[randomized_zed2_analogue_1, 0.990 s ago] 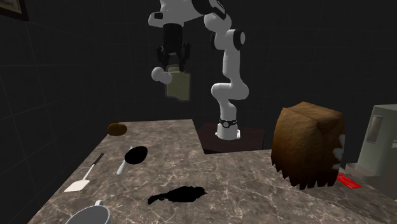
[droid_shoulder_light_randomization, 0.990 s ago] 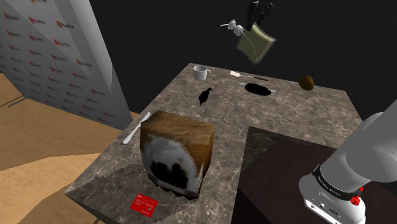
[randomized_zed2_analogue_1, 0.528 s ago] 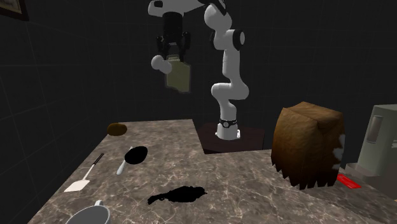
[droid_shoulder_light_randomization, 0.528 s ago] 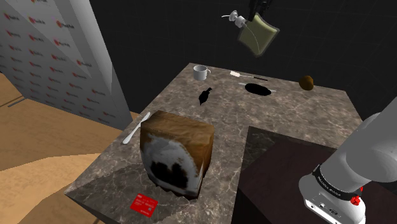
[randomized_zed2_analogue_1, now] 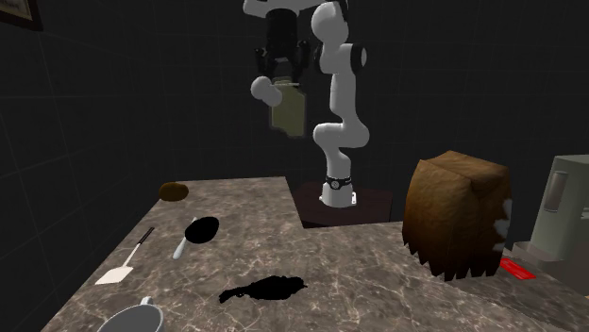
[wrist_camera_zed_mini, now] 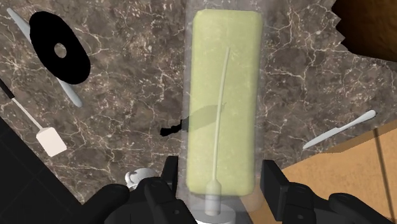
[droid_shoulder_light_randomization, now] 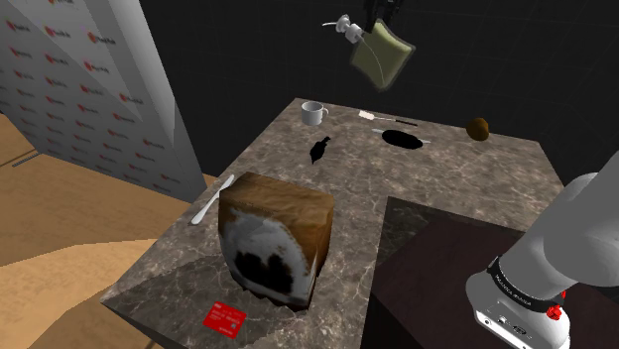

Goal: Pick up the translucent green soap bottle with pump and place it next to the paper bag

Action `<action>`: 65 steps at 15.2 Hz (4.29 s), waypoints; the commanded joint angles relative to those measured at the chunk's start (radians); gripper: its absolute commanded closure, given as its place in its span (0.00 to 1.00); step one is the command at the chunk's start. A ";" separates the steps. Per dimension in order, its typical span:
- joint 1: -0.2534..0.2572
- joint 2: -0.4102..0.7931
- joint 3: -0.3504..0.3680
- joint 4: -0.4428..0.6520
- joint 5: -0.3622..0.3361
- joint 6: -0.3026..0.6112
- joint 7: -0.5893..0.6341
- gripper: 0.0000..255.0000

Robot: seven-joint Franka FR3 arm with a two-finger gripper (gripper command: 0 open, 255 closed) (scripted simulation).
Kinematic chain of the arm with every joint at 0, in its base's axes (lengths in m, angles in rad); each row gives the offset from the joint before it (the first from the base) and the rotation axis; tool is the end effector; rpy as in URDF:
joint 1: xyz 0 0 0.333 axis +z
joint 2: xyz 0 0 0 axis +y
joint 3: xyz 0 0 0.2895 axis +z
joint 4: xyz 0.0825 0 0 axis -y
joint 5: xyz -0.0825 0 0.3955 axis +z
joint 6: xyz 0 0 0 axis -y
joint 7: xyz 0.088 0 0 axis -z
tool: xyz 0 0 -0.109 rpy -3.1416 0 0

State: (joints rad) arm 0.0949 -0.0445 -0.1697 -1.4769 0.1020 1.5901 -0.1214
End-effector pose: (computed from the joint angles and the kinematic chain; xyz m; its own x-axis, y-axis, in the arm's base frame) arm 0.5531 -0.0329 0.6686 0.9848 0.0440 0.1683 0.0595 -0.9943 -0.0886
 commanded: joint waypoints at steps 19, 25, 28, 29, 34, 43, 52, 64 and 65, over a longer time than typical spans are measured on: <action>0.245 0.285 0.215 0.367 -0.084 -0.051 0.456 1.00; 0.276 0.309 0.229 0.344 -0.097 -0.002 0.497 1.00; 0.275 0.283 0.228 0.263 -0.095 0.053 0.496 1.00; 0.274 0.276 0.228 0.238 -0.095 0.070 0.495 1.00; 0.273 0.246 0.228 0.127 -0.092 0.151 0.493 1.00; 0.271 0.217 0.228 -0.035 -0.090 0.284 0.490 1.00; 0.271 0.211 0.227 -0.164 -0.089 0.408 0.487 1.00; 0.271 0.232 0.227 -0.298 -0.089 0.563 0.485 1.00; 0.271 0.235 0.227 -0.308 -0.089 0.575 0.485 1.00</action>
State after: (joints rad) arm 0.3651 0.1888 0.0571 -1.7733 0.0131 2.1513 0.3630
